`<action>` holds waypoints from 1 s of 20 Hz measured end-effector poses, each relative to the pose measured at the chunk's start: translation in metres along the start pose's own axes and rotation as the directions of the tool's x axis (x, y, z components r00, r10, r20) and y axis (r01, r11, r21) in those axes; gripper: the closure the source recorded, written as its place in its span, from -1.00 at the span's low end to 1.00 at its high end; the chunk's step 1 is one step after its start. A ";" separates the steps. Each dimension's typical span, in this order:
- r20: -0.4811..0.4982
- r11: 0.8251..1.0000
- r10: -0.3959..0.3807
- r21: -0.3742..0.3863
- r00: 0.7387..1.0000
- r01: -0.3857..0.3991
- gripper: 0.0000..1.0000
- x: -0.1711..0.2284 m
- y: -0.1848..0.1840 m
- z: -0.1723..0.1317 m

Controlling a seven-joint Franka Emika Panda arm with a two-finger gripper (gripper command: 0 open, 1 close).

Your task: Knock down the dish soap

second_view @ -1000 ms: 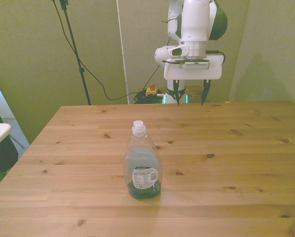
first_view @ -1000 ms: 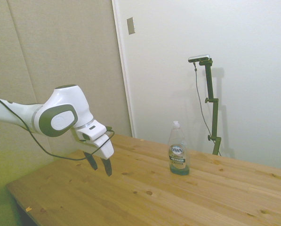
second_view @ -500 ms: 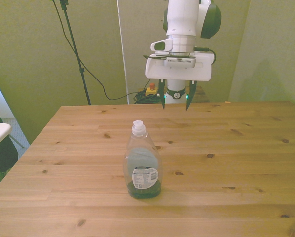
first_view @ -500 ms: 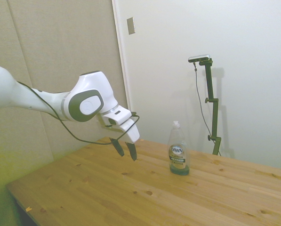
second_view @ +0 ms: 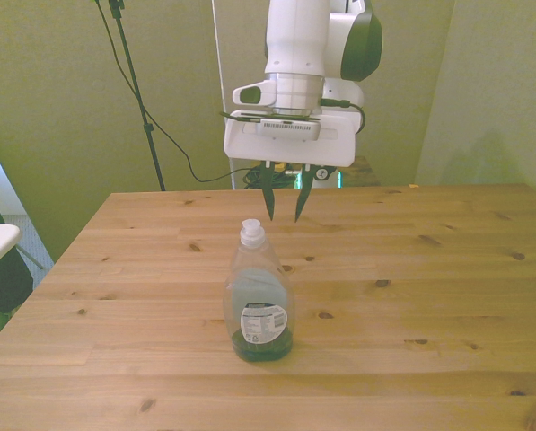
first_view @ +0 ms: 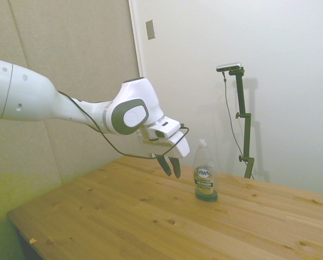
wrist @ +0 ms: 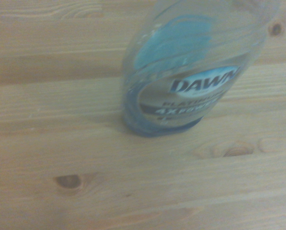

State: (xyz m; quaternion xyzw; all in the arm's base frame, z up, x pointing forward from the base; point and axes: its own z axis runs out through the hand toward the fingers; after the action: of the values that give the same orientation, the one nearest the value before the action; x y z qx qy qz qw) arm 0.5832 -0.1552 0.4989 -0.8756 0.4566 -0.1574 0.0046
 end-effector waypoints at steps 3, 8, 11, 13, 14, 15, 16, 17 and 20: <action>-0.019 1.000 0.019 -0.002 1.000 -0.019 1.00 0.023 0.001 0.004; -0.049 0.999 0.046 0.000 0.998 -0.046 1.00 0.052 -0.010 0.015; -0.064 0.996 0.084 0.017 0.994 -0.083 1.00 0.062 -0.027 0.022; -0.075 0.993 0.115 0.033 0.990 -0.113 1.00 0.068 -0.040 0.028; -0.079 0.991 0.129 0.038 0.989 -0.126 1.00 0.070 -0.047 0.033; -0.082 0.989 0.145 0.045 0.986 -0.142 1.00 0.072 -0.054 0.038; -0.083 0.986 0.159 0.054 0.984 -0.155 1.00 0.074 -0.061 0.044; -0.082 0.984 0.173 0.064 0.982 -0.168 1.00 0.075 -0.068 0.051; -0.087 0.979 0.196 0.080 0.977 -0.189 1.00 0.072 -0.093 0.069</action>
State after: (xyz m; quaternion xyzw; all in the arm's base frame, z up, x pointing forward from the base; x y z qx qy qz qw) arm 0.7149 -0.1685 0.4674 -0.8181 0.5331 -0.2134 0.0294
